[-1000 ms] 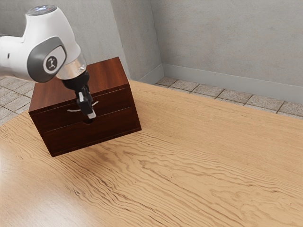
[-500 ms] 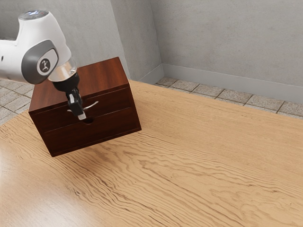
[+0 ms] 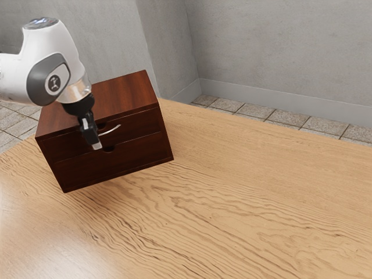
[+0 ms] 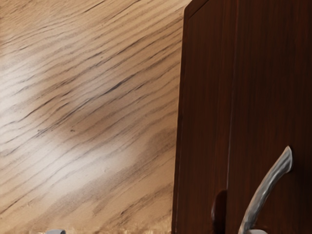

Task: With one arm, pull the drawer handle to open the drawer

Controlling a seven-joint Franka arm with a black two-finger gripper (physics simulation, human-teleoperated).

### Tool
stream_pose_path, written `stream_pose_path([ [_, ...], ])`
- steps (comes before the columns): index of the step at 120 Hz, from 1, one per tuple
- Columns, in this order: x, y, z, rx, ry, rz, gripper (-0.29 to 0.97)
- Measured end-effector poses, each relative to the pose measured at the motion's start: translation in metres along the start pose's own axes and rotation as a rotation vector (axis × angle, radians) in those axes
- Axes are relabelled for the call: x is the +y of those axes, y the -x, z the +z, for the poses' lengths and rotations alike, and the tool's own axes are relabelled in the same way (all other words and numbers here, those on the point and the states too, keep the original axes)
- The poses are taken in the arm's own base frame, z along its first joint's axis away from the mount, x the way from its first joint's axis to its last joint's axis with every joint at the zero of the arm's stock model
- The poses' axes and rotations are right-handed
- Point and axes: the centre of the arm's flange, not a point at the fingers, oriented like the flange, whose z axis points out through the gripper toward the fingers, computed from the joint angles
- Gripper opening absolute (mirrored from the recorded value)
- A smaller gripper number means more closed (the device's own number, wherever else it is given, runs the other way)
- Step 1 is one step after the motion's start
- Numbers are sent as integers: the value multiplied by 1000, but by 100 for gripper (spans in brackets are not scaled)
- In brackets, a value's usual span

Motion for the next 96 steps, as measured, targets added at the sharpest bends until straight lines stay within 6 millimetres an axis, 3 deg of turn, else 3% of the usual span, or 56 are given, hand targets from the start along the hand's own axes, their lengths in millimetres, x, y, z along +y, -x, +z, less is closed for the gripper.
stream_pose_path([
  [14,-2,10,8,-4,-2,18,46],
  [39,10,-2,10,-7,11,-3,46],
  [74,8,5,11,-10,18,17,46],
  [96,8,4,12,-10,18,17,39],
])
